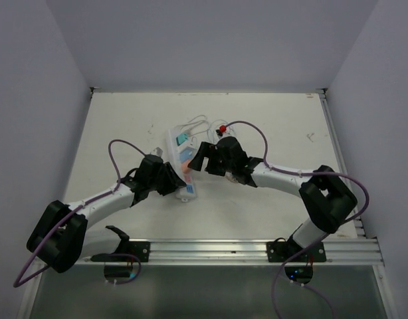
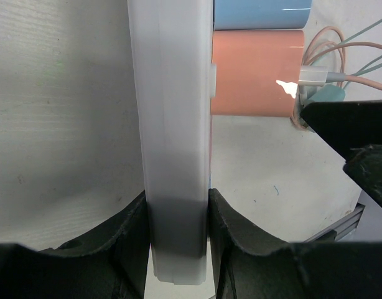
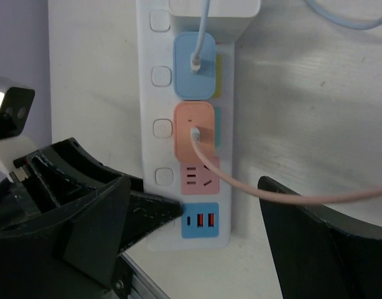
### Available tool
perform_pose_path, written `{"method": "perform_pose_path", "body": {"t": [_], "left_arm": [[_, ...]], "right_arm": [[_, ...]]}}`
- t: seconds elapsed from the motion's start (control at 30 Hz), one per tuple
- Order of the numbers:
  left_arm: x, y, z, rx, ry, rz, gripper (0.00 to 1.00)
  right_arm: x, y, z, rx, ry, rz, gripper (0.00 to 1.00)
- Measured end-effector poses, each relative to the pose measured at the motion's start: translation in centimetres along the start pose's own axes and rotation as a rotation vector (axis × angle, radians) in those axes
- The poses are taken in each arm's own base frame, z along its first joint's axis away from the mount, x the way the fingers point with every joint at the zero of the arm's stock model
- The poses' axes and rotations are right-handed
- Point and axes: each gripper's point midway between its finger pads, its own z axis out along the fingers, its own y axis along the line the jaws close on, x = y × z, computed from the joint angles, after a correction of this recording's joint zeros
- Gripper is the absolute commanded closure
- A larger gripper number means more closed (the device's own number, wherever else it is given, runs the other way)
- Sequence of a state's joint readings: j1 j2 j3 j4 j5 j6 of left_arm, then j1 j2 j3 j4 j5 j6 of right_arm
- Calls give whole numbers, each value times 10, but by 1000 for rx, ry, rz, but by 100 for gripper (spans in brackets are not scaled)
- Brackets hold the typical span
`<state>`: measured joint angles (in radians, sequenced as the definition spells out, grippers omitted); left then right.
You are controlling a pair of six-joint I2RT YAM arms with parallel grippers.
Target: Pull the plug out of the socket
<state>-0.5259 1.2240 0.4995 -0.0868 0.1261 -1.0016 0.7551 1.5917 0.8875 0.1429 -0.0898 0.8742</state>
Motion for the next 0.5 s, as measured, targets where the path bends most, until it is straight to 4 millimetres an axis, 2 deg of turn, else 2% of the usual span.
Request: {"method": "perform_pose_path", "body": {"t": [0.2, 0.37, 0.5], "left_arm": [[0, 0, 0, 3, 0, 0, 100], [1, 0, 0, 7, 1, 0, 100], [1, -1, 0, 9, 1, 0, 100]], "right_arm": [[2, 10, 30, -2, 8, 16, 16], [4, 6, 44, 18, 14, 26, 28], [7, 3, 51, 27, 23, 26, 43]]}}
